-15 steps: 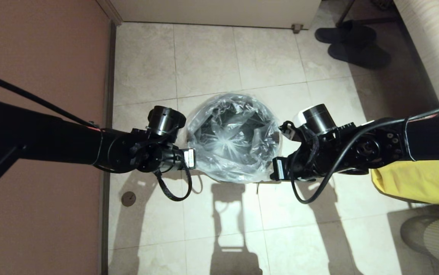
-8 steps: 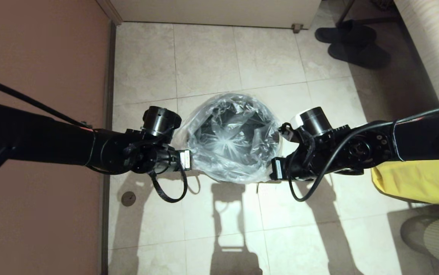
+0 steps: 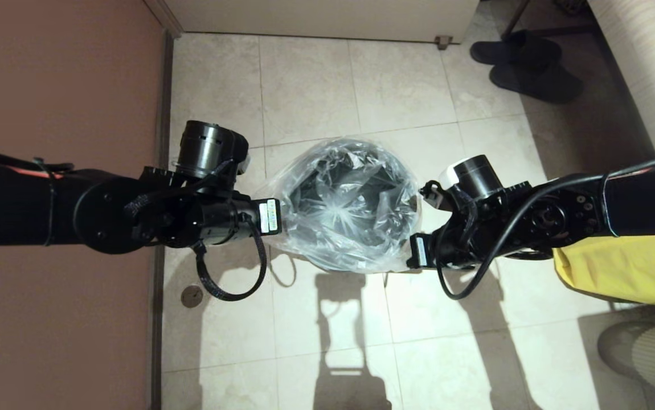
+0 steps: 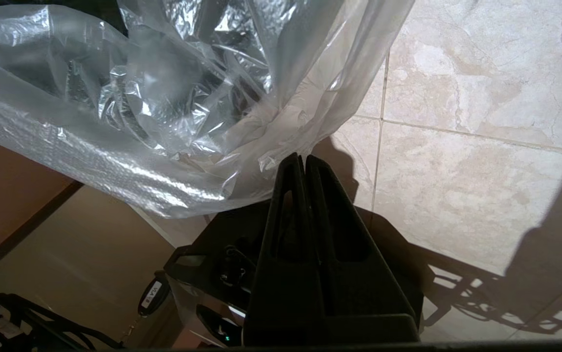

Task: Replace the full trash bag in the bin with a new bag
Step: Put the new garbage bag on the trash can

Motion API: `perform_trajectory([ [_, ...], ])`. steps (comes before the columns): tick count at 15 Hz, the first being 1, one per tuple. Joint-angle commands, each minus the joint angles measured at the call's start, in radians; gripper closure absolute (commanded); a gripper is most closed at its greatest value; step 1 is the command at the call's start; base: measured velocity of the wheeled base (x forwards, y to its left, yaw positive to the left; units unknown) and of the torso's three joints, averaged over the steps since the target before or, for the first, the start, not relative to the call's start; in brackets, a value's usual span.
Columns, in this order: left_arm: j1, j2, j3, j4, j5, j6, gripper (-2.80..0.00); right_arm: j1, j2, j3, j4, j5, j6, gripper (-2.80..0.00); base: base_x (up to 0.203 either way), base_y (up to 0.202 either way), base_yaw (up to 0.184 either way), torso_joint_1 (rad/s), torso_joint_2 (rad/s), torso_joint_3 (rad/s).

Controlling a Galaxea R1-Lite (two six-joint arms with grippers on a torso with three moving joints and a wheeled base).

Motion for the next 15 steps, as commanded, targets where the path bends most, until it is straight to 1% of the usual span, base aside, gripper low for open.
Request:
perform_trajectory([
  [1,-0.001,0.038,-0.021,-0.002,0.002,-0.003,0.00,0.001,-0.003,-0.003,0.001,0.001,0.003,0.00,0.000,0.000,0.000,0.000,0.00,0.000],
  [5,0.003,0.164,-0.055,-0.005,0.006,-0.004,0.00,0.001,0.035,-0.011,-0.003,0.002,0.000,0.00,0.000,0.000,0.000,0.000,0.00,0.000],
  [7,0.003,0.175,-0.051,-0.002,0.006,-0.003,0.00,-0.001,0.062,-0.020,-0.003,0.001,-0.001,0.00,0.000,0.000,0.000,0.000,0.00,0.000],
  [9,0.002,0.120,-0.036,0.003,0.006,-0.001,0.00,-0.001,0.055,-0.022,-0.002,0.003,-0.001,0.00,0.000,0.000,0.000,0.000,0.00,0.000],
  [12,-0.007,-0.036,-0.036,0.023,0.004,0.003,0.00,-0.001,0.050,-0.020,0.001,0.003,0.000,0.00,0.000,0.000,0.000,0.000,0.00,0.000],
  [14,-0.018,-0.095,-0.095,0.068,0.001,0.002,0.00,0.002,0.049,-0.020,0.001,0.003,0.001,0.00,0.000,0.000,0.000,0.000,0.00,0.000],
  [15,-0.019,-0.080,-0.125,0.076,0.001,0.001,0.00,0.004,0.049,-0.020,0.001,0.003,0.002,0.00,0.000,0.000,0.000,0.000,0.00,0.000],
])
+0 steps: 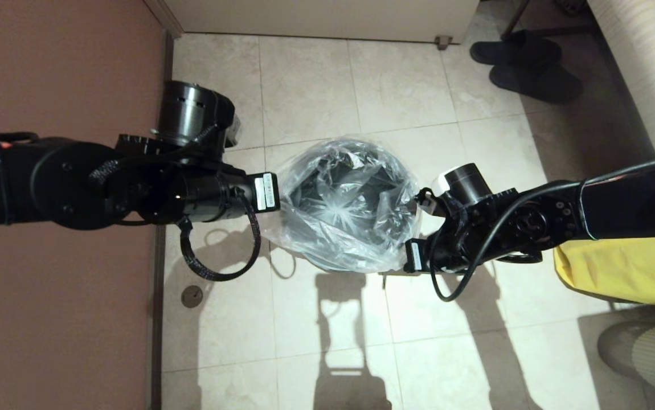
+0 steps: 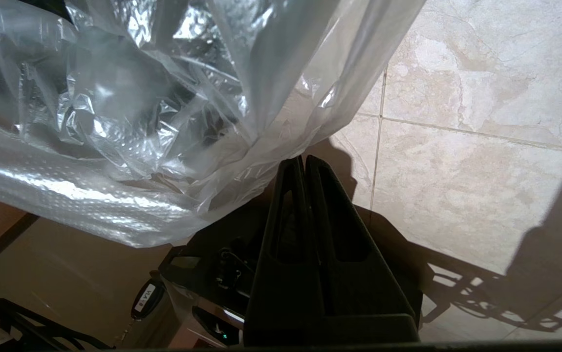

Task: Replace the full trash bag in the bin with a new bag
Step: Put the new garbage bag on the trash can

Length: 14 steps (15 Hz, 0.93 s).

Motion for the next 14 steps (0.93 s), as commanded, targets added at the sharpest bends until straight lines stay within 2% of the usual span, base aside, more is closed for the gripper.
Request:
perform_trajectory([
  [1,-0.003,-0.011,-0.051,0.007,0.002,-0.003,0.00,0.005,0.001,0.000,0.001,0.001,0.003,0.00,0.000,0.000,0.000,0.000,0.00,0.000],
  [5,-0.050,-0.043,-0.069,0.049,0.001,-0.006,0.00,0.004,0.005,0.000,0.000,0.001,0.001,0.00,0.000,0.000,0.000,0.000,0.00,0.000],
  [11,-0.028,0.157,-0.123,0.050,0.004,-0.001,0.00,0.009,0.005,-0.001,-0.004,0.001,0.003,0.00,0.000,0.000,0.000,0.000,0.00,0.000],
  [14,-0.016,0.200,-0.123,0.060,0.003,0.002,0.00,0.008,0.005,-0.001,-0.003,0.001,0.003,0.00,0.000,0.000,0.000,0.000,0.00,0.000],
])
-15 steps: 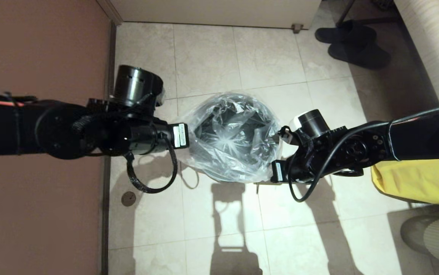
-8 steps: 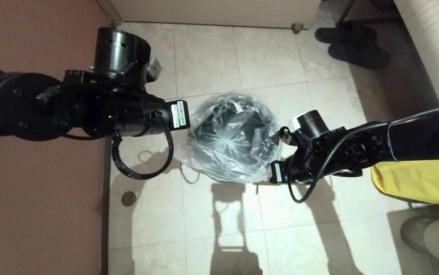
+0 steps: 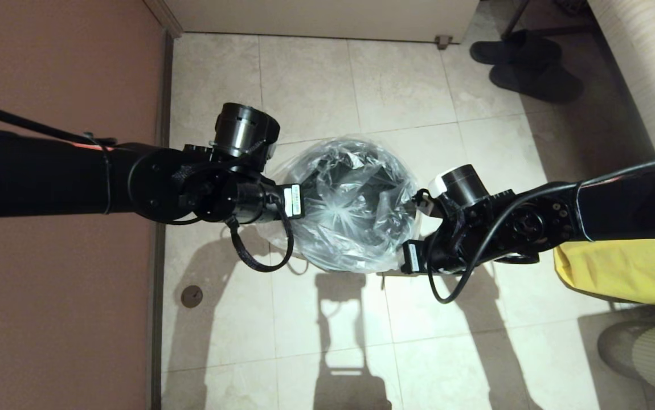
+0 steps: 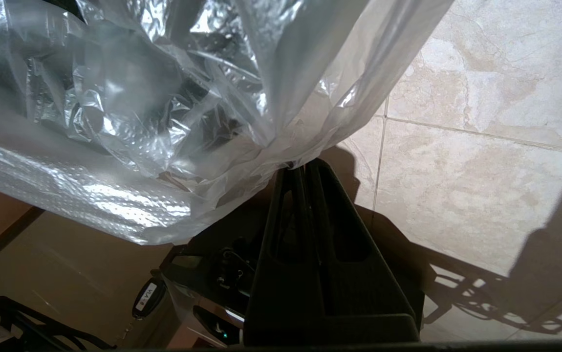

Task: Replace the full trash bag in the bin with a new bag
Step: Put the new garbage bag on the trash can

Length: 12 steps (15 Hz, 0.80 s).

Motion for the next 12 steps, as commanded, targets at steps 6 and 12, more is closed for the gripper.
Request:
perform_trajectory([
  [6,0.002,-0.011,0.108,0.011,-0.019,-0.005,0.00,0.000,-0.003,0.000,0.003,0.001,0.004,0.00,0.000,0.000,0.000,0.000,0.00,0.000],
  [12,0.001,-0.080,0.125,0.011,-0.040,-0.007,0.00,0.003,-0.003,0.000,0.005,0.001,0.003,0.00,0.000,0.000,0.000,0.000,0.00,0.000],
])
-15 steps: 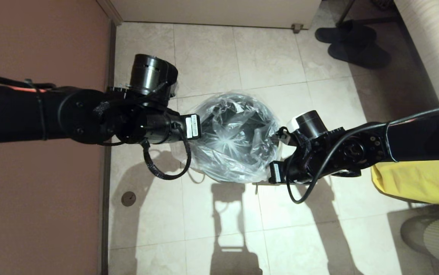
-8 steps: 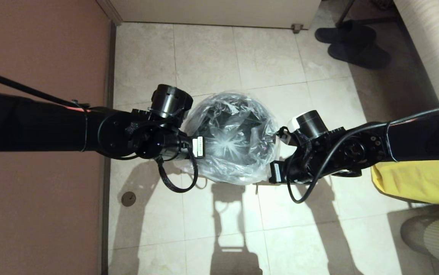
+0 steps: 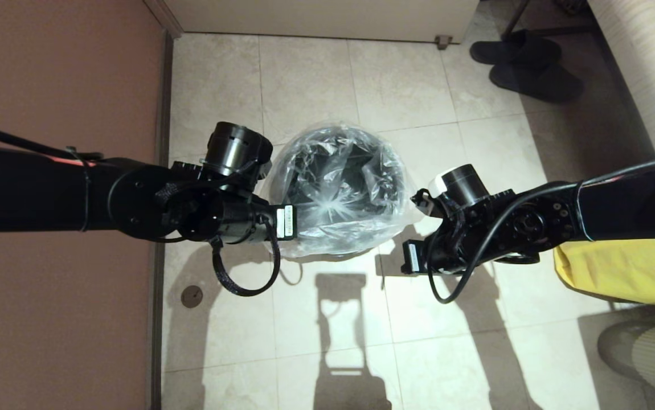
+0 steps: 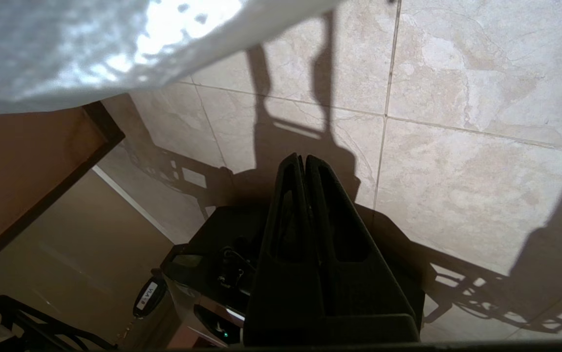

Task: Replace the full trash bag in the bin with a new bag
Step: Put the new garbage bag on the trash can

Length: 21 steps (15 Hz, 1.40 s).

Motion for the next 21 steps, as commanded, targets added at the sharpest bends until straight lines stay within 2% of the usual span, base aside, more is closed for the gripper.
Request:
perform_trajectory([
  [1,-0.003,-0.017,0.005,0.001,0.000,-0.001,0.00,0.001,-0.001,0.000,0.000,0.001,0.001,0.00,0.000,0.000,0.000,0.000,0.00,0.000],
  [6,-0.031,-0.033,0.065,-0.003,-0.007,-0.006,0.00,-0.003,-0.058,-0.023,-0.011,0.004,0.007,0.00,0.000,0.000,0.000,0.000,0.00,0.000],
  [11,-0.049,-0.019,0.078,-0.003,-0.007,-0.009,0.00,-0.004,-0.155,-0.114,-0.002,0.007,0.056,0.00,0.000,0.000,0.000,0.000,0.00,0.000],
  [14,-0.065,-0.005,0.096,-0.006,-0.007,-0.012,0.00,-0.004,-0.132,-0.172,-0.004,0.007,0.102,0.00,0.000,0.000,0.000,0.000,0.00,0.000],
  [21,-0.066,0.001,0.169,-0.059,-0.007,-0.012,0.00,0.000,-0.021,-0.227,0.012,0.006,0.105,0.00,0.000,0.000,0.000,0.000,0.00,0.000],
])
